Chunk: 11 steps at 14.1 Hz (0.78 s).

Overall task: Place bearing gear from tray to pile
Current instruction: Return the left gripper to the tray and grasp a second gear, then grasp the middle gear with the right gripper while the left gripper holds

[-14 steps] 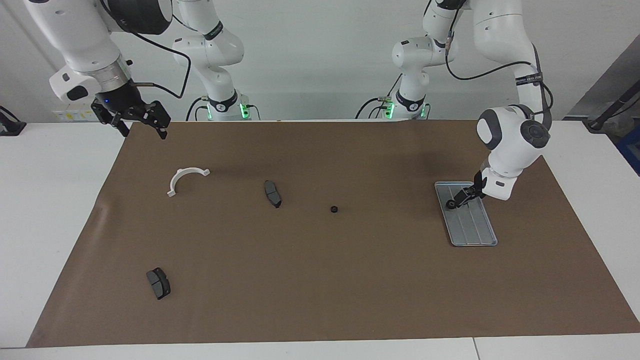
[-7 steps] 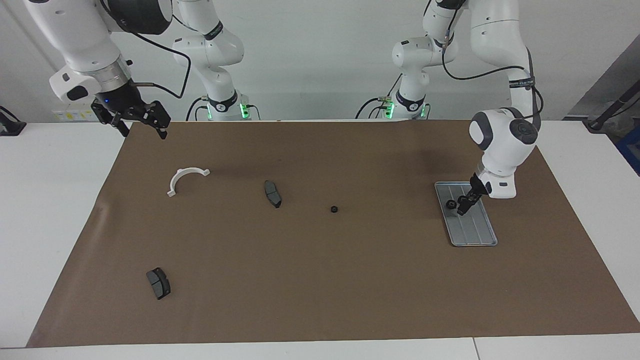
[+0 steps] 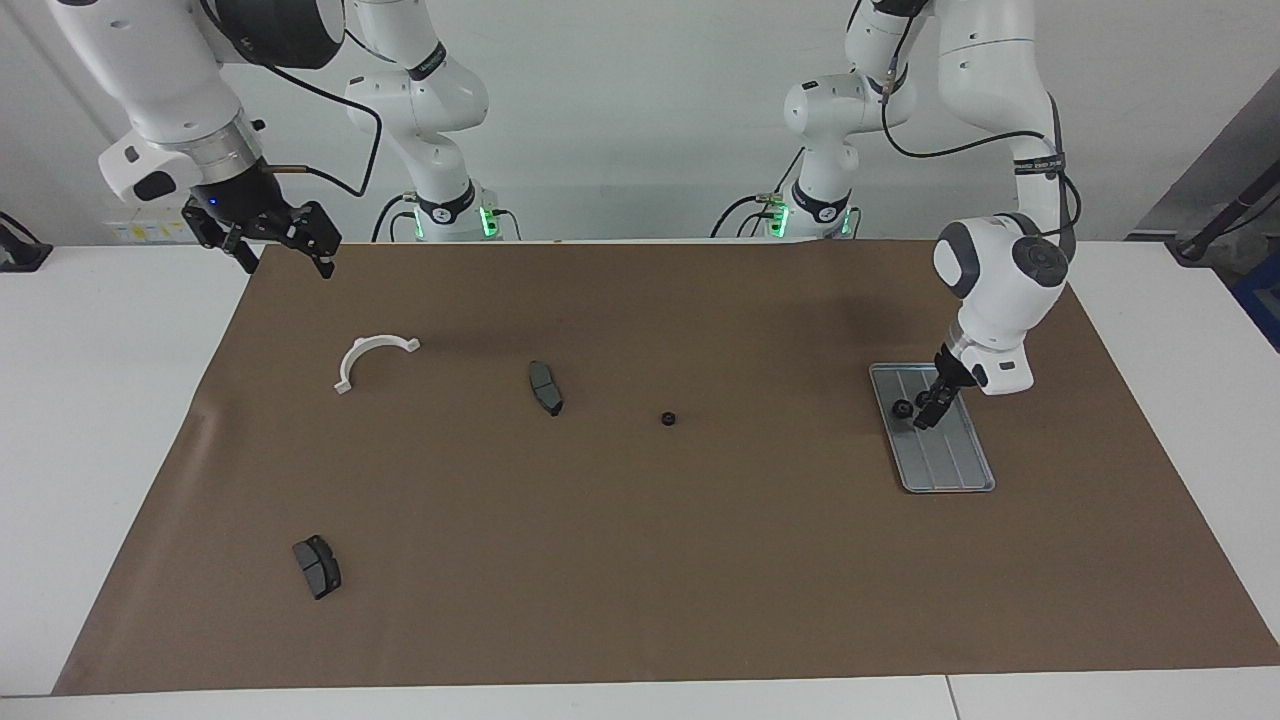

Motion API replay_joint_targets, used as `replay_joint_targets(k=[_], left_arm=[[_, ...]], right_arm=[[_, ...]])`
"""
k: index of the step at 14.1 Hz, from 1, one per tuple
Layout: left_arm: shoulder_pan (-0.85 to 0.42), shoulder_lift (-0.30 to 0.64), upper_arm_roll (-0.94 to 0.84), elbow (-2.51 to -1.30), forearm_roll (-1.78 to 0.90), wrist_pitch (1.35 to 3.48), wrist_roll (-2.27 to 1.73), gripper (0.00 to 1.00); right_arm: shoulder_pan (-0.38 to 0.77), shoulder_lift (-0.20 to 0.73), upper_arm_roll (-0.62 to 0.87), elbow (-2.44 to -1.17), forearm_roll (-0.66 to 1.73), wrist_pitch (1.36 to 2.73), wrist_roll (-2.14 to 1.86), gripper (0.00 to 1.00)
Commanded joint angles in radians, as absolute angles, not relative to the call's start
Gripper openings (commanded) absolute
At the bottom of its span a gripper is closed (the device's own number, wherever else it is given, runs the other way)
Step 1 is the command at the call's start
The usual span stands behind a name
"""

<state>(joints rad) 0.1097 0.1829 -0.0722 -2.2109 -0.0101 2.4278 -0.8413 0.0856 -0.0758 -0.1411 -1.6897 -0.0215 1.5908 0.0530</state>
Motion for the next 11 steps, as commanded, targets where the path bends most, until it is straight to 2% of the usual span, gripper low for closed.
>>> replay_joint_targets(k=[1, 3, 4, 7, 9, 11], left_arm=[[0.103, 0.141, -0.069, -2.26, -0.025, 2.442, -0.89, 0.82], [0.106, 0.14, -0.069, -2.264, -0.025, 2.442, -0.916, 0.75], [0.107, 0.14, -0.069, -2.264, -0.025, 2.445, -0.928, 0.71], [0.107, 0.141, -0.069, -2.263, -0.025, 2.448, -0.959, 0.63], [0.11, 0.141, -0.069, -2.263, -0.025, 2.453, -0.968, 0.58], [0.11, 0.141, -0.069, -2.263, -0.025, 2.453, -0.977, 0.47]], right_arm=[[0.115, -0.117, -0.134, -1.77, 0.033, 1.65, 0.054, 1.0], [0.163, -0.114, -0.098, -1.825, 0.049, 1.783, 0.119, 1.0], [0.16, -0.095, -0.015, -1.832, 0.051, 1.816, 0.203, 1.0], [0.161, 0.055, 0.173, -1.806, 0.037, 1.969, 0.407, 1.0], [0.163, 0.144, 0.256, -1.746, 0.028, 2.009, 0.544, 1.0], [0.172, 0.254, 0.331, -1.709, -0.067, 2.083, 0.642, 1.0]])
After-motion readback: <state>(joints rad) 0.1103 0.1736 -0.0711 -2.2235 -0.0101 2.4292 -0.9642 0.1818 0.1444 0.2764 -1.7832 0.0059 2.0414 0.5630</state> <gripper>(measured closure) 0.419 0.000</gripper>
